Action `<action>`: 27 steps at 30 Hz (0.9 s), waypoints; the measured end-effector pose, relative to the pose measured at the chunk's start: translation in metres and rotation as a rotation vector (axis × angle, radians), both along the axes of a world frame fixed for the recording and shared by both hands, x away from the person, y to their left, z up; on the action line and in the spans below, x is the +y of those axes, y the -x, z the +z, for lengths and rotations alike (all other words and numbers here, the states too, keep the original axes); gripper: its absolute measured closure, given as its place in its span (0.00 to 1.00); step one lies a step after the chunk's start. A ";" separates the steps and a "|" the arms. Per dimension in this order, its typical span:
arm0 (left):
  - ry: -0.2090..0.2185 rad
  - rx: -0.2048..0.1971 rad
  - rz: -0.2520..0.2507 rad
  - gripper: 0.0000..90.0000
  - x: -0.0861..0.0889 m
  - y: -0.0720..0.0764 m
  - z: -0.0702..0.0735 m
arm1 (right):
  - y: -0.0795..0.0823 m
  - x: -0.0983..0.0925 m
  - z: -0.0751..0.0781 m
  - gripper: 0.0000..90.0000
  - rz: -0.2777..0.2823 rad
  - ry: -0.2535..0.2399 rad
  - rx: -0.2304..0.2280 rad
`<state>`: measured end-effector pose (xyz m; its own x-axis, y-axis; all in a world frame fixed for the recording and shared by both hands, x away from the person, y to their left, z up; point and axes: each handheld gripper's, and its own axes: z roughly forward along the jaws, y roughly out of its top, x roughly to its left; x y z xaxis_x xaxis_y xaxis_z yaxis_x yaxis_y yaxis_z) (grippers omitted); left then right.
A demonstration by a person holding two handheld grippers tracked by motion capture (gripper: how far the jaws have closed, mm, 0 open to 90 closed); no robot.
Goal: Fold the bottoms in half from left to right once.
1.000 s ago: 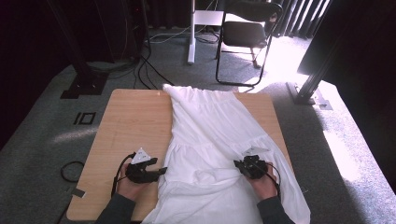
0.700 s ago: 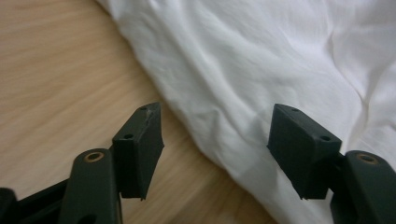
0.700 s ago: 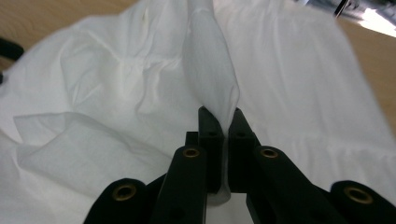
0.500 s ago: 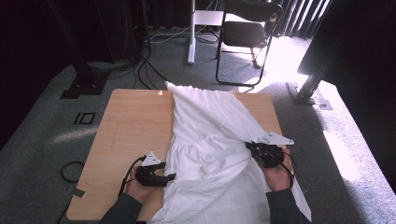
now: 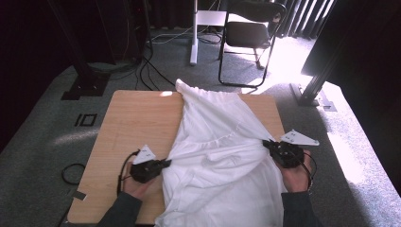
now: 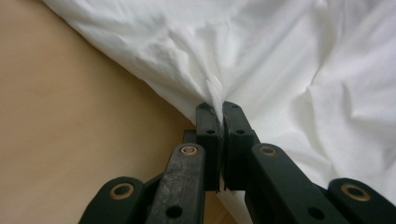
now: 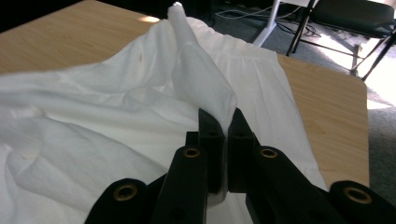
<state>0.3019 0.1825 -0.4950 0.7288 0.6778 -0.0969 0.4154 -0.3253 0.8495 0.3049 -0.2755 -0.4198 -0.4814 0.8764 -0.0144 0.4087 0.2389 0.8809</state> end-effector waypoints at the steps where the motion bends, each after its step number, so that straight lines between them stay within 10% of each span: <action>1: 0.029 -0.056 0.033 0.98 0.013 0.007 0.024 | 0.002 0.000 0.001 0.98 0.010 -0.003 -0.002; 6: 0.045 -0.053 -0.012 0.91 0.003 0.008 0.037 | 0.003 -0.005 -0.003 0.98 -0.045 0.039 -0.003; 12: -0.035 -0.009 -0.041 0.68 -0.029 0.002 0.006 | -0.010 -0.053 -0.035 0.97 -0.218 0.099 0.107; 19: -0.137 0.056 -0.042 0.48 -0.063 -0.017 -0.026 | -0.026 -0.076 -0.096 0.89 -0.258 0.138 0.246; 27: -0.250 0.081 -0.020 0.60 -0.084 -0.029 -0.057 | -0.034 -0.082 -0.126 0.80 -0.277 0.144 0.349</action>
